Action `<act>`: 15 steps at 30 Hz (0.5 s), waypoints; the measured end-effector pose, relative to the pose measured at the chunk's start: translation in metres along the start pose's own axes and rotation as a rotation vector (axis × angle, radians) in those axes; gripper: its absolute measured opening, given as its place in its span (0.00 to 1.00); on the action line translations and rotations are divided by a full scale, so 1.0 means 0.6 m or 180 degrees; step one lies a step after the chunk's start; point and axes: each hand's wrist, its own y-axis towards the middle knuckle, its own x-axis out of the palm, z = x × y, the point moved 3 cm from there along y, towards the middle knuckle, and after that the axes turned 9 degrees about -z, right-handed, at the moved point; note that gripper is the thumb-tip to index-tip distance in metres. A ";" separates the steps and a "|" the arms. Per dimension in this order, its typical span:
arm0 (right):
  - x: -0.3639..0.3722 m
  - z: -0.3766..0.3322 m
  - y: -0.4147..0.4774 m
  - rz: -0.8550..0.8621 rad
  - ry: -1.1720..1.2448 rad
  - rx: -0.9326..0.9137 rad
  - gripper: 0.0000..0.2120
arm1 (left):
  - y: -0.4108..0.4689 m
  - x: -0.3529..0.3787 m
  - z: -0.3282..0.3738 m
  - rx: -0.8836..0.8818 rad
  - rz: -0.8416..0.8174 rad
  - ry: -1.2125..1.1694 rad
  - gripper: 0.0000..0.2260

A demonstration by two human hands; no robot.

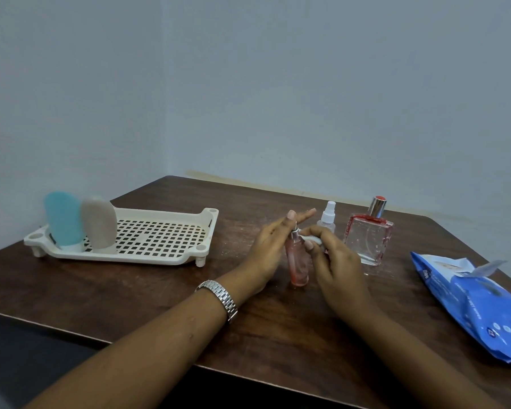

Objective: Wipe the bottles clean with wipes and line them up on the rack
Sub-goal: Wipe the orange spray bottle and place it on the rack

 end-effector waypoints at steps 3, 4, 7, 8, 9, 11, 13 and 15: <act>0.002 0.001 -0.001 -0.0175 -0.0019 0.0087 0.11 | 0.000 -0.001 0.001 0.0000 0.0004 0.0010 0.22; 0.002 -0.001 -0.002 -0.0228 0.0009 0.0112 0.12 | 0.000 -0.003 -0.001 -0.0012 0.0013 0.0038 0.22; 0.005 -0.004 -0.005 -0.0346 0.0114 0.0227 0.13 | 0.000 -0.004 -0.002 0.0035 -0.0010 0.0125 0.25; 0.006 -0.004 -0.005 -0.0399 0.0096 0.0260 0.13 | 0.000 -0.003 -0.004 0.0058 -0.0055 0.0185 0.28; 0.007 -0.004 -0.005 -0.0466 0.0089 0.0297 0.13 | 0.000 -0.003 -0.006 0.0062 -0.0124 0.0231 0.30; 0.009 -0.005 -0.006 -0.0607 0.0141 0.0404 0.10 | 0.000 -0.002 -0.008 0.0018 -0.0254 0.0263 0.28; 0.006 -0.008 -0.006 -0.0652 0.0201 0.0451 0.10 | 0.002 -0.002 -0.015 0.0011 -0.0300 0.0263 0.24; 0.006 -0.004 -0.007 -0.0647 0.0130 0.0451 0.12 | 0.005 -0.006 -0.027 -0.0014 -0.0225 0.0419 0.26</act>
